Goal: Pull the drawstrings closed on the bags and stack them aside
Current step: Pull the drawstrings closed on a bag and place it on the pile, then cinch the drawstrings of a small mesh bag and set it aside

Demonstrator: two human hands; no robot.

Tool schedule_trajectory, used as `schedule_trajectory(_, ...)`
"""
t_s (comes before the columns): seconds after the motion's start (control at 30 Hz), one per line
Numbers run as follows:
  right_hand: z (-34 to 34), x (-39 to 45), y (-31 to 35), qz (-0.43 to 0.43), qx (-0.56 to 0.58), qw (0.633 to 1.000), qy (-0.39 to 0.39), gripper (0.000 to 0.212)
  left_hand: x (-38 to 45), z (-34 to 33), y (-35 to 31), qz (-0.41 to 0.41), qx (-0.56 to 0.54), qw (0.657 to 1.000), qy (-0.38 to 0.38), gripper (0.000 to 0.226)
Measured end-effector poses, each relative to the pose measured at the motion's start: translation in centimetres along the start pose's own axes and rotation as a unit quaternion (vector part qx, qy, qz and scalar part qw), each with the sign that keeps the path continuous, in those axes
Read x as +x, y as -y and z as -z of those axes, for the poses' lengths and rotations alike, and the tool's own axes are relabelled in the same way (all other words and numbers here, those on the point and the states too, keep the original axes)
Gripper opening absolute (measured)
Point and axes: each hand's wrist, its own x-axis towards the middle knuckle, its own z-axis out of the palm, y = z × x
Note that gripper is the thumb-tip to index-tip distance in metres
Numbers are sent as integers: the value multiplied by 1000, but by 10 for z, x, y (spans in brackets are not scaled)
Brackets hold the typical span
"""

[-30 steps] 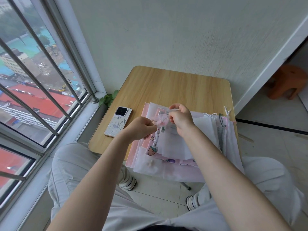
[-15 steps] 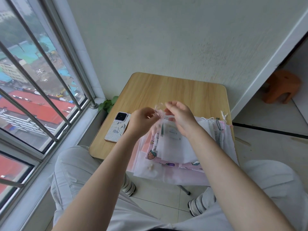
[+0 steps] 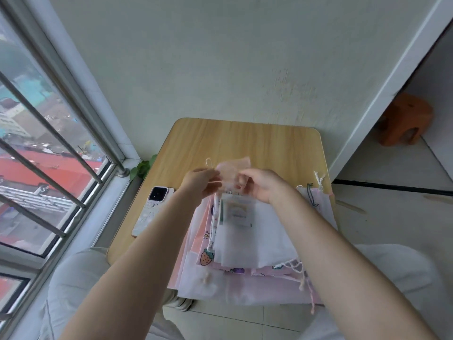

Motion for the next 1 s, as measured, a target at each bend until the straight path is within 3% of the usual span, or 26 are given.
schedule_trajectory(0.07,4,12,26,77,35,996,-40,12,17,-11,-22,-39,-71,997,12,44)
schedule_trajectory(0.17,14,27,53,127,-45,984,-120,57,37,-24,-43,-37,-32,998,29,72)
schedule_trajectory(0.23,22,35,54,113,-106,976,-151,53,40,-28,-41,-32,79,996,15,65)
schedule_trajectory(0.3,27,37,46,102,-148,974,-139,31,40,-31,-31,-63,231,971,17,47)
schedule_trajectory(0.4,29,28,35,104,-247,959,-96,17,30,-37,-8,-141,483,861,80,25)
schedule_trajectory(0.47,30,19,30,99,-376,920,-58,15,19,-43,11,-164,585,786,113,33)
schedule_trajectory(0.53,31,9,26,70,-536,841,-30,19,11,-46,29,-207,654,722,91,47)
schedule_trajectory(0.6,33,-1,22,42,-658,751,-38,25,6,-45,40,-253,694,671,59,44)
schedule_trajectory(0.67,35,-12,21,33,-717,695,-49,23,3,-44,46,-265,695,668,31,29)
schedule_trajectory(0.77,37,-23,17,8,-765,643,-48,26,2,-42,50,-260,690,675,0,11)
schedule_trajectory(0.87,38,-27,13,5,-800,595,-78,26,3,-39,53,-250,684,686,-8,16)
schedule_trajectory(1.0,39,-33,11,26,-814,568,-117,21,-1,-32,50,-234,668,706,-14,27)
